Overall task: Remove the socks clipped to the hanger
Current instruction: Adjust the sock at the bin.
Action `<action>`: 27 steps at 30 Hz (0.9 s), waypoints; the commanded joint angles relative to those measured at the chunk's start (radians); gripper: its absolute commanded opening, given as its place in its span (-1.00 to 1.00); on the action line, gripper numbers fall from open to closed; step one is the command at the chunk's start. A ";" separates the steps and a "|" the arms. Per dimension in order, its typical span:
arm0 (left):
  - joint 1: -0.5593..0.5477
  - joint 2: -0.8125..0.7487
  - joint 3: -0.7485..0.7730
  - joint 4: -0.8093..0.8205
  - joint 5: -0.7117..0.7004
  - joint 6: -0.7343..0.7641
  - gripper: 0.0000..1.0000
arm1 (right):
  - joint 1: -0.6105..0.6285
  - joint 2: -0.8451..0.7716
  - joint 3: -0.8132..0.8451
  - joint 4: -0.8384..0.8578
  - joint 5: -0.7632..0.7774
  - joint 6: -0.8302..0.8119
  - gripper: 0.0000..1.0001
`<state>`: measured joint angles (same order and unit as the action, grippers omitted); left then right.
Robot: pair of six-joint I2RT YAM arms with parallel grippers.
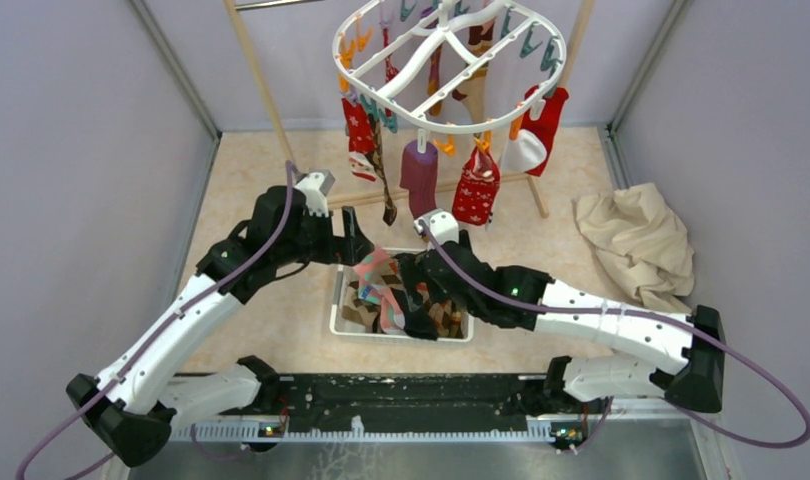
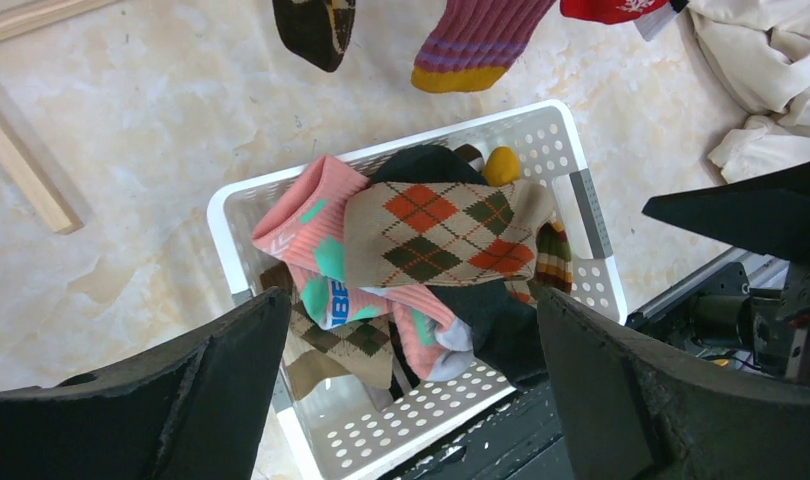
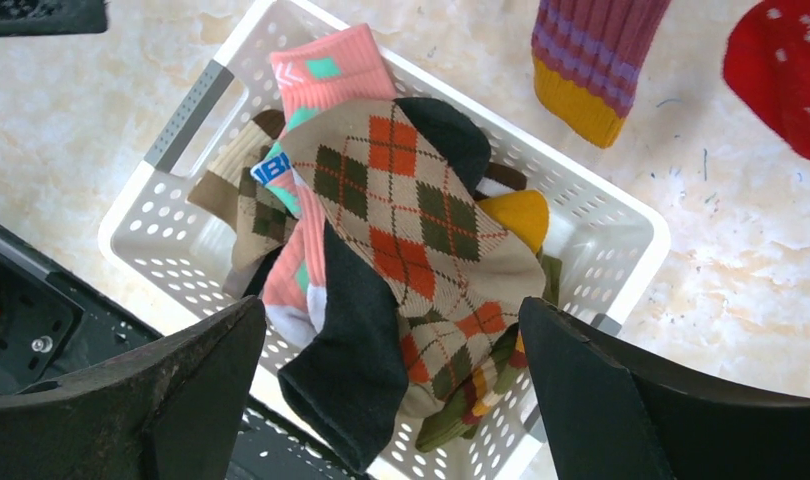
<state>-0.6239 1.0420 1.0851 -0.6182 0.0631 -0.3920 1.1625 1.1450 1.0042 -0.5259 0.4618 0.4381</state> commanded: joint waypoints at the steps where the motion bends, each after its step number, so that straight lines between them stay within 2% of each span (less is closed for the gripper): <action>1: 0.001 -0.074 -0.036 -0.016 -0.038 -0.002 0.97 | -0.020 -0.088 0.015 -0.011 0.028 0.004 0.97; 8: 0.002 -0.095 -0.077 -0.033 -0.053 -0.016 0.97 | -0.043 -0.090 -0.069 0.026 -0.083 0.021 0.97; 10: 0.001 -0.106 -0.085 -0.034 -0.054 -0.023 0.97 | -0.043 -0.088 -0.094 0.021 -0.070 0.051 0.96; 16: 0.008 -0.169 -0.131 -0.022 -0.201 -0.028 0.98 | -0.064 -0.187 -0.171 0.045 0.018 0.090 0.96; 22: 0.084 -0.145 -0.183 0.041 -0.227 -0.017 0.97 | -0.212 -0.245 -0.162 0.028 -0.037 0.032 0.96; 27: 0.253 -0.008 -0.225 0.133 -0.093 0.007 0.97 | -0.399 -0.200 -0.152 0.002 -0.115 0.016 0.96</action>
<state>-0.4595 0.9478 0.8917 -0.5667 -0.0975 -0.4080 0.8894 0.9176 0.8188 -0.5224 0.4133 0.4870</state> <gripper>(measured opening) 0.987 0.980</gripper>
